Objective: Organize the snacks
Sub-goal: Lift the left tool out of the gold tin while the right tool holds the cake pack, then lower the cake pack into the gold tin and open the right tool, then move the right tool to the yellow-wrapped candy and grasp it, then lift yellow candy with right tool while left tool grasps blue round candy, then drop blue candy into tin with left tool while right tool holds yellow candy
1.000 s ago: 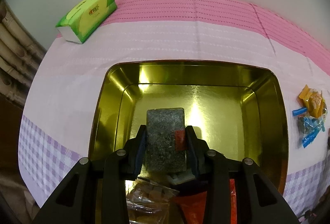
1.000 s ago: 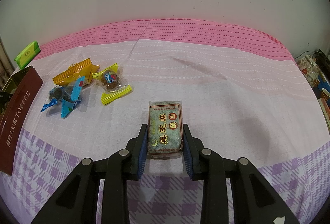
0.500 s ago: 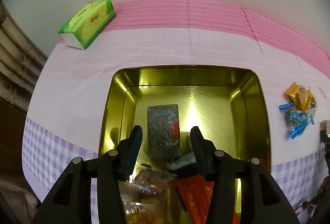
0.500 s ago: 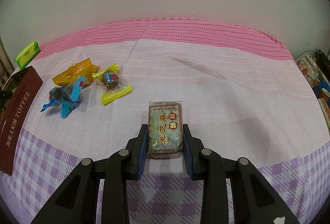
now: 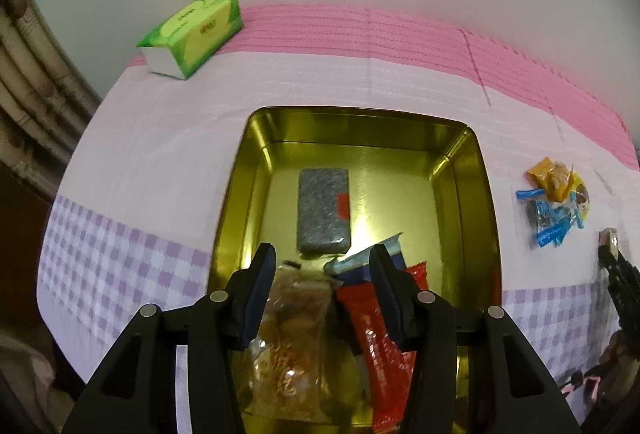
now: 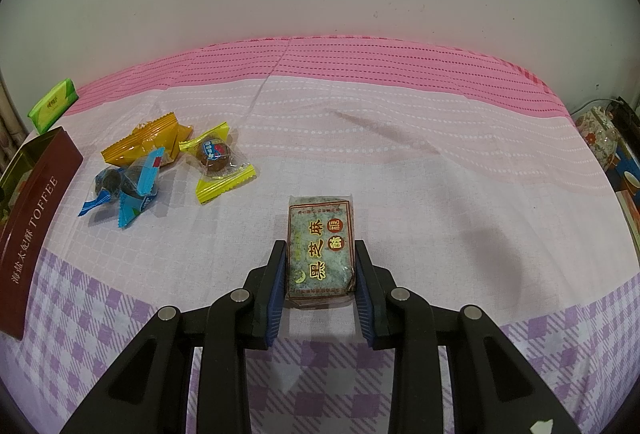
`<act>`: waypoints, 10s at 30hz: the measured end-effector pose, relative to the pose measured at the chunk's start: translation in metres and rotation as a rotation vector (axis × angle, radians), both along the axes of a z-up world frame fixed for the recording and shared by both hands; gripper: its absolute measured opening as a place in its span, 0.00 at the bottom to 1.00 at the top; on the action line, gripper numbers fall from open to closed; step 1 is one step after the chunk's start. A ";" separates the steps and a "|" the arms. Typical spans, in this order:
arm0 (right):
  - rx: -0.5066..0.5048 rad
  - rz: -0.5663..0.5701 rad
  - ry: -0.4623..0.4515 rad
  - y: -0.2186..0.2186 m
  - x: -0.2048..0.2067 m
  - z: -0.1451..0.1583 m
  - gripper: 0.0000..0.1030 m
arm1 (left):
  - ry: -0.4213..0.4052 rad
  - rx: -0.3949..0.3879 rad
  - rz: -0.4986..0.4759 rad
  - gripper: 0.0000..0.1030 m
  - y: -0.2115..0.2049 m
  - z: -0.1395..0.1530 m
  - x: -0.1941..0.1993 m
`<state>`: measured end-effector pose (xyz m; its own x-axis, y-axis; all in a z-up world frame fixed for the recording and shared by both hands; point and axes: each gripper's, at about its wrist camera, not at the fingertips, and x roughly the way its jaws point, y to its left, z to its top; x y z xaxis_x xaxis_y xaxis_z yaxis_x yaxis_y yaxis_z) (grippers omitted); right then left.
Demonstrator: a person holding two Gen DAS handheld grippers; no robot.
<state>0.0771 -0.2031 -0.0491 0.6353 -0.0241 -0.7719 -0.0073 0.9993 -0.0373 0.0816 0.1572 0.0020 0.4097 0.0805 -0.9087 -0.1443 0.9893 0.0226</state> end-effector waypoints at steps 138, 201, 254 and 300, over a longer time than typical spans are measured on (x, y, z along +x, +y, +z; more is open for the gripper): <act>-0.017 0.450 0.153 0.295 0.033 0.029 0.26 | -0.099 -0.053 0.275 0.61 0.087 0.000 -0.071; -0.025 0.237 0.102 0.056 0.087 0.018 0.36 | -0.170 -0.002 0.147 0.64 0.060 0.005 -0.069; 0.021 -0.036 0.003 -0.027 0.031 0.005 0.25 | 0.012 -0.207 -0.215 0.58 -0.175 -0.027 0.059; 0.032 -0.036 0.002 -0.027 0.031 0.004 0.25 | -0.048 -0.128 -0.268 0.27 -0.166 -0.001 0.009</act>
<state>0.1083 -0.2303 -0.0449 0.6328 -0.0220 -0.7740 0.0283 0.9996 -0.0053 0.0905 -0.0089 0.0009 0.4435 -0.1500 -0.8836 0.1244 0.9867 -0.1051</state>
